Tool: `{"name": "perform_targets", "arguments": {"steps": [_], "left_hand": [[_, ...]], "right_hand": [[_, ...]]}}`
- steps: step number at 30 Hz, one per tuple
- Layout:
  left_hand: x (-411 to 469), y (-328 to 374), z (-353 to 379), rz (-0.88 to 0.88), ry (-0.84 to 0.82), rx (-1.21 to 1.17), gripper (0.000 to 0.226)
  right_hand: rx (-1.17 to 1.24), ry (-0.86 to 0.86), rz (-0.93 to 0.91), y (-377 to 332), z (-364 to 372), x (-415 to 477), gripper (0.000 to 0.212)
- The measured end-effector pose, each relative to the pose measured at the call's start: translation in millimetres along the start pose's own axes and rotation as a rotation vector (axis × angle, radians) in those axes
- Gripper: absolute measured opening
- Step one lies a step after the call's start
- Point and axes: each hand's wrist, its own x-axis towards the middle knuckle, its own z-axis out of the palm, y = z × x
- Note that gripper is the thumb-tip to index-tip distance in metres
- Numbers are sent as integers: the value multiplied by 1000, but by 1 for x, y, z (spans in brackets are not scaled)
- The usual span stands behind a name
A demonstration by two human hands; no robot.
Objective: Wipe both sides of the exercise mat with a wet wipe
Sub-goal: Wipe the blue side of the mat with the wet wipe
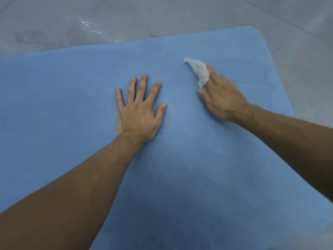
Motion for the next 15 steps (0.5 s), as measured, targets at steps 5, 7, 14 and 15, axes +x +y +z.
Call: {"name": "perform_targets", "arguments": {"steps": [5, 7, 14, 15], "left_hand": [[1, 0, 1, -4, -10, 8, 66], [1, -1, 1, -1, -4, 8, 66], [2, 0, 1, 3, -8, 17, 66], [2, 1, 0, 2, -18, 16, 66]], "right_hand": [[-10, 96, 187, 44, -24, -31, 67], [-21, 81, 243, 46, -20, -33, 70], [21, -30, 310, -13, 12, -16, 85], [10, -62, 261, -26, 14, -17, 84]]}}
